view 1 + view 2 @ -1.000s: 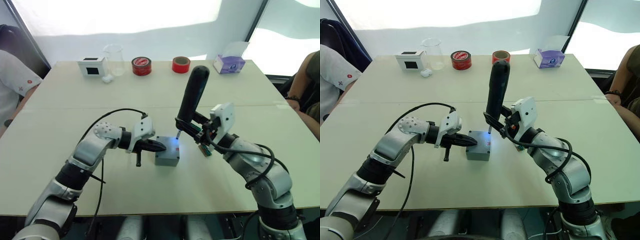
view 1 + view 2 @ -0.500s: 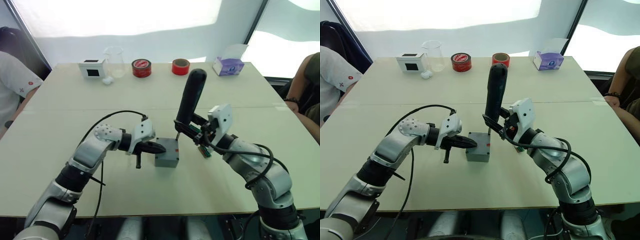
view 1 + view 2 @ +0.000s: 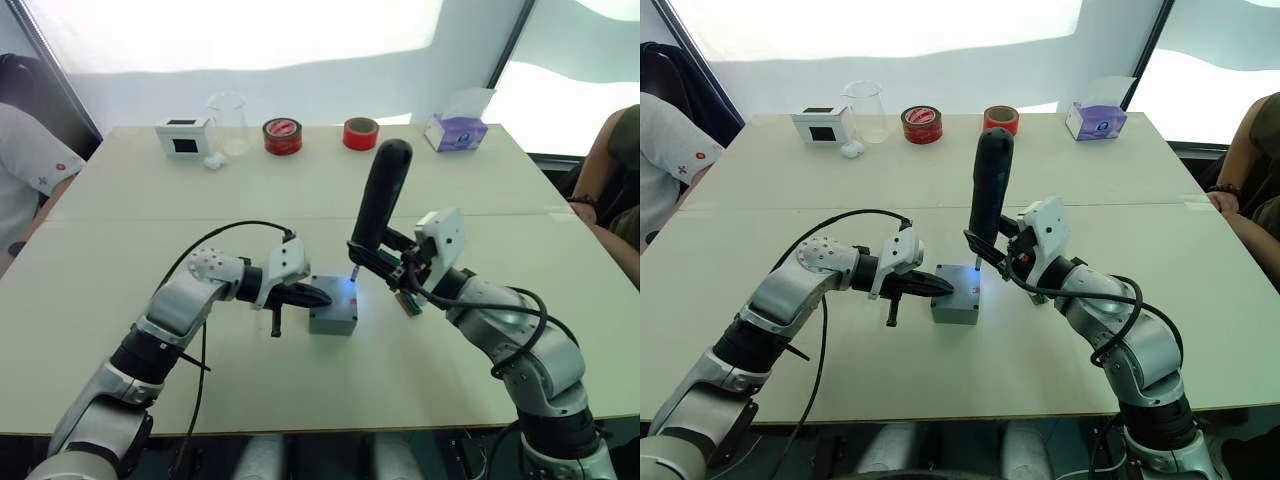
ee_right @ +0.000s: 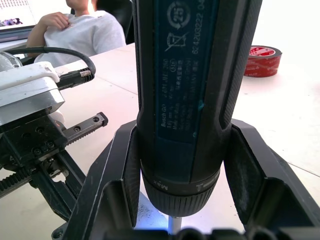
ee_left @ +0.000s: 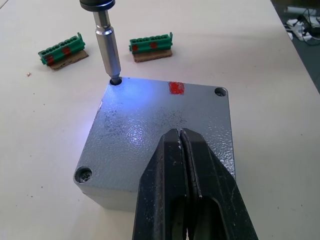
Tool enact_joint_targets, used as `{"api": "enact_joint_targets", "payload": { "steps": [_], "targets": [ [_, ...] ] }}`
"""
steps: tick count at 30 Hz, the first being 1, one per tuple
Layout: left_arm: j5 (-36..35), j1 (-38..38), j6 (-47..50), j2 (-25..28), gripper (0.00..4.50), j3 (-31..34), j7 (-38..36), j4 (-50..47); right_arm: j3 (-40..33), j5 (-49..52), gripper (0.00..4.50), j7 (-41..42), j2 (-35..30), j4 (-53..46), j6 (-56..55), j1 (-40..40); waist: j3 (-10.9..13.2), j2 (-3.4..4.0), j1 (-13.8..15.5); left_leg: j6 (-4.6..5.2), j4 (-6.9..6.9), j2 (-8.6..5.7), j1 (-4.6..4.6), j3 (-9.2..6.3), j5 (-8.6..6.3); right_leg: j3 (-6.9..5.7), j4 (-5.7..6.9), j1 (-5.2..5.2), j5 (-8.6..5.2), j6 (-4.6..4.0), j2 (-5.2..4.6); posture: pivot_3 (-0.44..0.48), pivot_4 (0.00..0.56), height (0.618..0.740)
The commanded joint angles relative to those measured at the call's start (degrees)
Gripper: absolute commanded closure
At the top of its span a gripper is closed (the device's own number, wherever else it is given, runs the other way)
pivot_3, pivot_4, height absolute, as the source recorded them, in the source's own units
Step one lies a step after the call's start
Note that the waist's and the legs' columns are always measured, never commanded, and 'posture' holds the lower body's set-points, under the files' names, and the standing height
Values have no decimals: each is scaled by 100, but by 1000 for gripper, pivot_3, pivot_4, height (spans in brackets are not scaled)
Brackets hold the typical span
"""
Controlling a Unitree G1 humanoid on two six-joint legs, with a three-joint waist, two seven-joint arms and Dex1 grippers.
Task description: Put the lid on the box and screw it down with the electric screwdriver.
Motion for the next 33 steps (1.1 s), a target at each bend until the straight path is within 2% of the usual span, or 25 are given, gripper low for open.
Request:
{"api": "enact_joint_targets", "payload": {
  "steps": [1, 10, 14, 17, 18, 22, 24, 26, 28, 30, 33],
  "targets": [
    [118, -27, -3, 28, 4500, -89, 11, -40, 478, -101, 2725, 126, -164, 474, 713, 312, 0, 0, -1, 0, -3, 0, 0, 0, 0, 0, -2, 0, 0, 0, -1, 0, 150, 740],
    [165, -140, -116, -78, 4500, -136, -48, 195, -141, 376, 2725, 319, -505, -18, 973, -323, 5, 4, 14, -1, -44, -1, -4, 0, 1, -3, -41, -6, 1, -2, -4, 0, 150, 740],
    [111, -130, -124, -111, 4500, -96, -88, 236, -847, 1137, 2725, 237, -631, -318, 1331, -910, 7, 8, 14, 0, -61, -1, -31, 0, 1, -6, -72, -20, 3, -2, -4, 0, 150, 740],
    [-186, -113, -11, -248, 4500, 172, -43, 258, -1785, 2219, 2725, -216, -690, -209, 1717, -1783, 35, 34, 16, -9, -45, -6, -118, 1, 9, -7, -64, -84, 19, -13, -5, 0, 150, 740],
    [-310, -91, 74, -256, 4500, 268, -59, 235, -2059, 2584, 2725, -411, -748, -81, 1844, -2098, 43, 43, 14, -17, -39, -10, -152, 0, 15, -7, -61, -115, 35, 8, -5, 0, 150, 740],
    [-696, -45, 333, -289, 4500, 628, -18, 221, -2830, 3929, 2725, -1550, -961, 634, 2344, -2901, 59, 51, 15, -62, -33, -10, -196, -3, 42, -14, -53, -156, 46, 26, 6, 0, 150, 740],
    [-1005, -92, 569, -340, 4500, 897, 36, 167, -3017, 4707, 2725, -2172, -1320, 1200, 2745, -3079, 63, 52, 8, -61, -39, -6, -195, -10, 43, -22, -56, -153, 45, 25, 16, 0, 150, 740],
    [-1360, -162, 889, -279, 4500, 1179, 20, -31, -2945, 5909, 2725, -2764, -2148, 2150, 3331, -3008, 82, 43, 18, -49, -40, -6, -195, -7, 37, -21, -56, -152, 45, 26, 16, 0, 150, 740],
    [-1653, -155, 1167, -94, 4500, 1355, -73, -365, -2875, 6012, 2725, -3028, -2859, 2727, 3779, -2936, 119, 30, 15, -30, -35, -7, -196, -9, 27, -26, -62, -141, 42, 19, 7, 0, 150, 740],
    [-1816, -95, 1332, 143, 4500, 1413, -174, -729, -2675, 5961, 2725, -3146, -3490, 3230, 4291, -2799, 152, 71, 7, -25, -29, -7, -199, -2, 24, -24, -66, -142, 36, 7, 7, 0, 150, 740],
    [-1981, 0, 1524, 489, 4500, 1387, -255, -1251, -2349, 5925, 2725, -3112, -4137, 4026, 5013, -2567, 163, 87, -1, -15, -17, -8, -204, 9, 19, -25, -67, -143, 44, 24, 19, 0, 150, 740]
  ]
}}
